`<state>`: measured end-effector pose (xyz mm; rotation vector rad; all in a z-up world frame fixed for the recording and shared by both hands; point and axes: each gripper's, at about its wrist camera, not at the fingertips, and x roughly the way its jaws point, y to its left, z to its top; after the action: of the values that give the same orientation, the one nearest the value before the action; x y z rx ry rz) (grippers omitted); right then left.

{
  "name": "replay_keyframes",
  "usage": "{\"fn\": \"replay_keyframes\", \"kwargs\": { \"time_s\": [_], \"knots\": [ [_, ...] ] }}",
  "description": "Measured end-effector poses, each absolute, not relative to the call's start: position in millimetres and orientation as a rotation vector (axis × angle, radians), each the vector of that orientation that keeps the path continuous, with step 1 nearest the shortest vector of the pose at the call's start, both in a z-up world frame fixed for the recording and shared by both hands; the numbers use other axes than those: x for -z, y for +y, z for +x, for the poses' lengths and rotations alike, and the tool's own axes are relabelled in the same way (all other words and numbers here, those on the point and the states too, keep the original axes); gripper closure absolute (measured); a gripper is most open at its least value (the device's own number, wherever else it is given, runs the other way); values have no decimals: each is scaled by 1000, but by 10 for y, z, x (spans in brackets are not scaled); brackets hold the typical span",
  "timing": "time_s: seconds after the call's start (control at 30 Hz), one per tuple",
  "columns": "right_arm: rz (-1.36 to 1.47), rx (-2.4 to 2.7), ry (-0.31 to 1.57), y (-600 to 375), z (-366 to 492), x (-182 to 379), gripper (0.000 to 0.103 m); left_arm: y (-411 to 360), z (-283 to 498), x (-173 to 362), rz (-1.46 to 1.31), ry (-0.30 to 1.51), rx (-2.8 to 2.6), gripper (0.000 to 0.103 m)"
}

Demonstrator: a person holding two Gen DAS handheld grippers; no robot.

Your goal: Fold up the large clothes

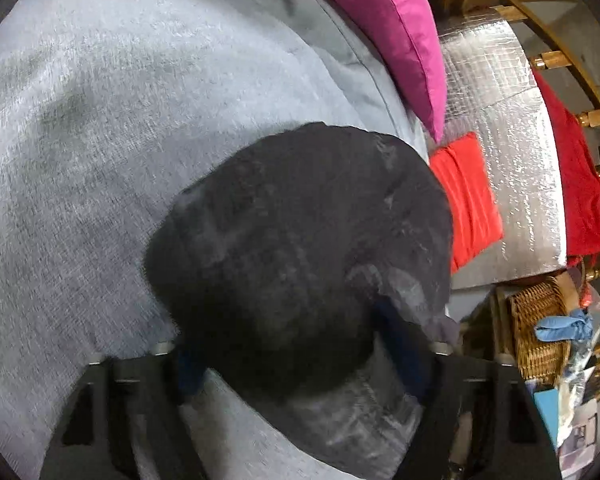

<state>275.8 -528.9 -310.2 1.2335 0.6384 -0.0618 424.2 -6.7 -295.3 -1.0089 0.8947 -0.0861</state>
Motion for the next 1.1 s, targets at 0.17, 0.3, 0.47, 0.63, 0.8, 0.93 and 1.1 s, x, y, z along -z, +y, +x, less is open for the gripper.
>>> {"fn": "replay_keyframes", "kwargs": {
  "time_s": [0.17, 0.3, 0.47, 0.63, 0.8, 0.93, 1.1],
  "knots": [
    [1170, 100, 642, -5227, 2768, 3026, 37, -90, 4291, 2896, -952, 872, 87, 61],
    [1087, 104, 612, -5151, 2739, 2835, 48, -148, 4274, 2714, -882, 852, 86, 68],
    [947, 91, 576, -4990, 2677, 2480, 55, -131, 4142, 2500, -848, 829, 88, 72],
    [932, 84, 627, -4898, 2463, 2389, 56, -72, 3828, 2459, -812, 848, 87, 72],
    [892, 47, 663, -4819, 2041, 2274, 56, 49, 3476, 2426, -796, 862, 113, 72],
    [901, 44, 695, -4766, 1689, 2378, 56, 98, 3258, 2558, -766, 898, 102, 69],
    [1059, 23, 839, -4948, 1602, 2787, 42, 138, 3295, 2772, -783, 981, 88, 53]
  ]
}}
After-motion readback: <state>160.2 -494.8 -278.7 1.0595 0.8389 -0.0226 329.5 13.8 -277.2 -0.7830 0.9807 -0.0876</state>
